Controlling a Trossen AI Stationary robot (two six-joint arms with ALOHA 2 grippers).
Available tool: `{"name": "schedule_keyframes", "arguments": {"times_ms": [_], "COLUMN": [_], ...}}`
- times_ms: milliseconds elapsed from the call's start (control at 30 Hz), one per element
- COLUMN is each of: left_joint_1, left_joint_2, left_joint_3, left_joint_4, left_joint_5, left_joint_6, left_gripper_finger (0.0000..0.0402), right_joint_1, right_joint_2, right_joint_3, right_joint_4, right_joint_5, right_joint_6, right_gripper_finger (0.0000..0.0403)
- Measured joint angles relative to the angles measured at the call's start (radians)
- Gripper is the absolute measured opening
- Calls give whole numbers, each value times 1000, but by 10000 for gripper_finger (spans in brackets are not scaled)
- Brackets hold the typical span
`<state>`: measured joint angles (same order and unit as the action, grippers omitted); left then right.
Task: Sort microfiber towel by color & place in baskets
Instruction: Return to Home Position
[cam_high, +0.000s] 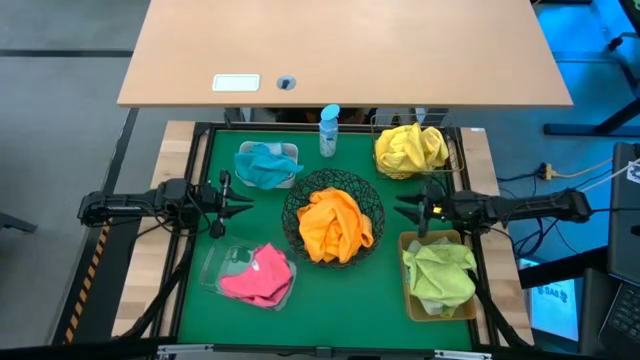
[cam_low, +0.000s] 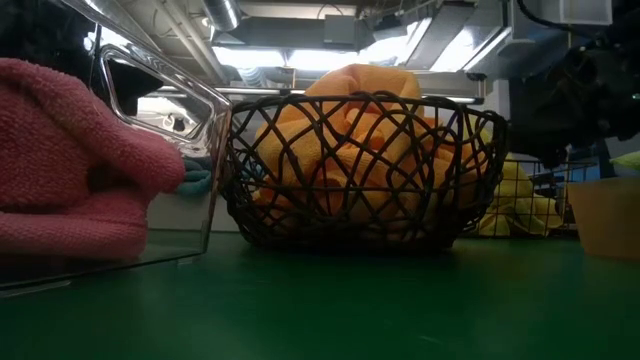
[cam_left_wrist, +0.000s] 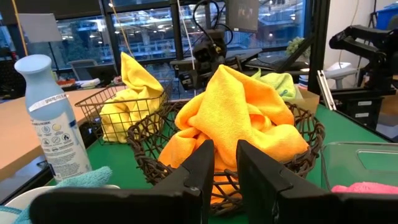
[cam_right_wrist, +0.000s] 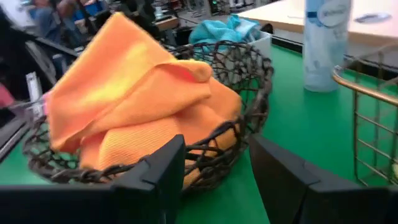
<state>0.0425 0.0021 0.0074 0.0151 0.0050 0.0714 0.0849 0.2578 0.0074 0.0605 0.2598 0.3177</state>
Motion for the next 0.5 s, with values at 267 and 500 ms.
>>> {"name": "schedule_keyframes", "arguments": {"times_ms": [267, 500], "left_joint_1": [0, 0], "left_joint_2": [0, 0], "left_joint_3": [0, 0], "left_joint_4": [0, 0], "left_joint_5": [0, 0], "left_joint_6": [0, 0], "left_gripper_finger": [64, 64], "right_joint_1": [0, 0], "right_joint_2": [-82, -126], "right_joint_3": [0, 0], "right_joint_4": [-5, -7], "right_joint_5": [-29, -41], "right_joint_6": [-123, -169], "right_gripper_finger": [179, 179]}}
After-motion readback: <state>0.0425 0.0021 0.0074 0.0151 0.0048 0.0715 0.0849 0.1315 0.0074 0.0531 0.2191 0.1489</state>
